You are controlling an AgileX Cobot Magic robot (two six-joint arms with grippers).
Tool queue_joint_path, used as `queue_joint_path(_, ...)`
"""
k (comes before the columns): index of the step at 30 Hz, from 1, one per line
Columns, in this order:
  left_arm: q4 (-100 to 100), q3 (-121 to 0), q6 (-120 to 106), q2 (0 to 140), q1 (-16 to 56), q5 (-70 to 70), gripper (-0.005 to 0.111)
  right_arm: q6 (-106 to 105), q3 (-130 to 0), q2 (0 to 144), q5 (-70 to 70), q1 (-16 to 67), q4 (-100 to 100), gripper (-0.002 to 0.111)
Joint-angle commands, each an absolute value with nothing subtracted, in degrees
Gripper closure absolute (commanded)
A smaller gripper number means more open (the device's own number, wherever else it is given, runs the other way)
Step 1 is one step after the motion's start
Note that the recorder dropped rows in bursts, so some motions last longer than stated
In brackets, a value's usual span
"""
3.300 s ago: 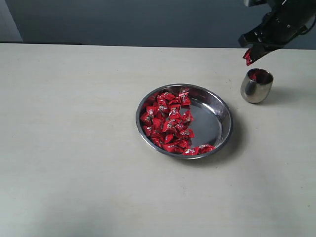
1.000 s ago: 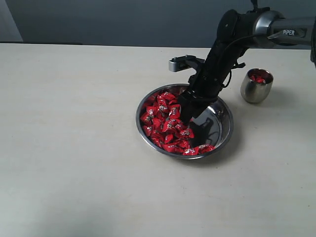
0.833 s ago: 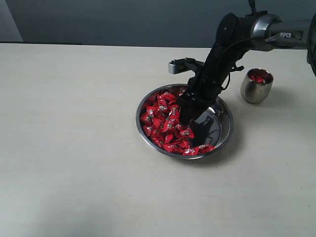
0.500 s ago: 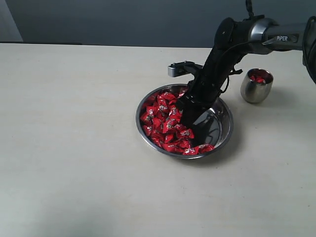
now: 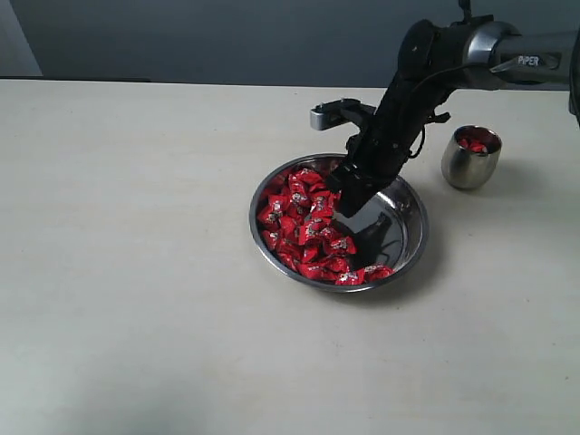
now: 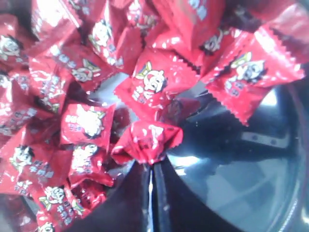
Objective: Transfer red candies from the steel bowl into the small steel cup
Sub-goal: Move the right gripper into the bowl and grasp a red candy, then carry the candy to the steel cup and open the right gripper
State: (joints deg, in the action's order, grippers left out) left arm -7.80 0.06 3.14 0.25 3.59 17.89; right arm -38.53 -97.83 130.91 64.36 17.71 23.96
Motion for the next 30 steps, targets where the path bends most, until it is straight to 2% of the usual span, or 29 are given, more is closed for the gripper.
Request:
queue_joint_path(1,-7.8,0.0,3.5,0.0,4.2,17.7,0.106,-38.8,-98.0,127.3,62.4,16.0,23.0,0.109)
queue_joint_path(14,-7.8,0.0,3.5,0.0,4.2,17.7,0.106,-29.5,-98.0,120.9,54.5,-0.7,17.9,0.109)
queue_joint_path(22,-7.8,0.0,3.5,0.0,4.2,17.7,0.106,-26.8,-98.0,120.9,54.9,-3.0,15.2,0.108)
queue_joint_path(24,-7.8,0.0,3.5,0.0,4.2,17.7,0.106,-26.8,-98.0,120.9,55.7,-3.0,15.2,0.095)
queue_joint_path(26,-7.8,0.0,3.5,0.0,4.2,17.7,0.106,-26.8,-98.0,120.9,55.9,-3.0,15.2,0.075)
queue_joint_path(27,-7.8,0.0,3.5,0.0,4.2,17.7,0.106,-26.8,-98.0,120.9,55.9,-3.0,15.2,0.071)
queue_joint_path(30,-7.8,0.0,3.5,0.0,4.2,17.7,0.106,-26.8,-98.0,120.9,55.9,-3.0,15.8,0.073)
